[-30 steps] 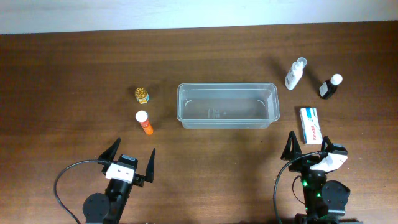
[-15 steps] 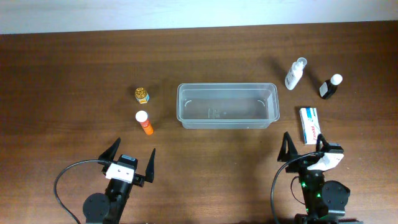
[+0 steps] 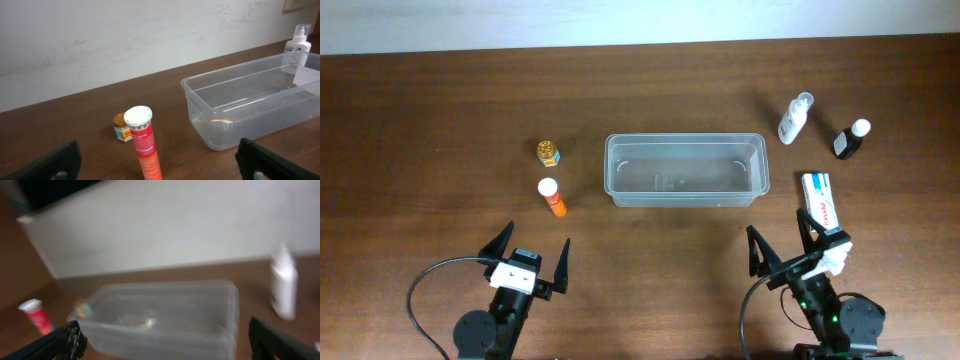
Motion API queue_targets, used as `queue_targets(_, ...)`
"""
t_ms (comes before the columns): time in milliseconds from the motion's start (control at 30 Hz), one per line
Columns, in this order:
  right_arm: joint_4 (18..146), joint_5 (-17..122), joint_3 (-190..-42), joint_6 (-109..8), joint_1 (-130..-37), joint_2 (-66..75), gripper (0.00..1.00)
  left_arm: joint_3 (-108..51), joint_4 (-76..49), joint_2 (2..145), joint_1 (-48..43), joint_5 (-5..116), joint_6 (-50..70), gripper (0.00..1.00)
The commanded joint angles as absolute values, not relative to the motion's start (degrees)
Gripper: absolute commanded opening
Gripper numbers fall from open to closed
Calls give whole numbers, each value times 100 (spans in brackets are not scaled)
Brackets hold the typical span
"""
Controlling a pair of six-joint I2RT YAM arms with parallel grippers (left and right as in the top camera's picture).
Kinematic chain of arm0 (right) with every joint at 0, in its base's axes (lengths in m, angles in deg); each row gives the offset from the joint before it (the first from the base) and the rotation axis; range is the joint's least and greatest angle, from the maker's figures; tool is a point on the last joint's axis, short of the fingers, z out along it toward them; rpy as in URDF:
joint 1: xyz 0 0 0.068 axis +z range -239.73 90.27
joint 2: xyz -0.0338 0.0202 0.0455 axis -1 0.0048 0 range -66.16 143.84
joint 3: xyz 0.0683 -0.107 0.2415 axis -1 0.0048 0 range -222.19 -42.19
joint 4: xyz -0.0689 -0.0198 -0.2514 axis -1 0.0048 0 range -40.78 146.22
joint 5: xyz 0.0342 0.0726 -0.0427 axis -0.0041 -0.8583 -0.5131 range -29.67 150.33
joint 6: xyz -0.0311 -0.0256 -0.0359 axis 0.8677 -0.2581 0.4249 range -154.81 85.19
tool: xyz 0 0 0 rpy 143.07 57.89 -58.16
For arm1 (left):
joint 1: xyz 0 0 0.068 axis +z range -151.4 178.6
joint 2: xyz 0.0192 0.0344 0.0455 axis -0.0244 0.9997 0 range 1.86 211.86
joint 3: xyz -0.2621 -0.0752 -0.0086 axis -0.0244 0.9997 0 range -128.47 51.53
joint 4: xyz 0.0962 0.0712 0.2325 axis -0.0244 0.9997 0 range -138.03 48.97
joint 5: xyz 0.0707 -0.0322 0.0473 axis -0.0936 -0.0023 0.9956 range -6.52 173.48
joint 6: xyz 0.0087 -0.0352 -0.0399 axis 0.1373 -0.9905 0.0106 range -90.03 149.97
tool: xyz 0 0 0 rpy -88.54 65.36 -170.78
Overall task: Pack container
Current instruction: 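Move the right gripper up and over the white Panadol box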
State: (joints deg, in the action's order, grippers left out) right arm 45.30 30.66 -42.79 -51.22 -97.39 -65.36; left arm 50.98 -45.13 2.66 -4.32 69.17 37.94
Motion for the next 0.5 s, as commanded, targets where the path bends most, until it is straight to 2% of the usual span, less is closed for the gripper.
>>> queue_targets(0, 4163, 2493, -4450, -5554, -9686, -6575, 98, 5102, -4454, 264, -401, 6976, 3866, 99)
queue_targets(233, 4447, 2963, -5825, -5473, -9688, -6193, 98, 5100, -4454, 264, -401, 6976, 3866, 99)
queue_targets(467, 7572, 5234, -8546, -3985, -9697, -4180, 98, 5102, -4454, 264, -401, 6976, 3866, 99)
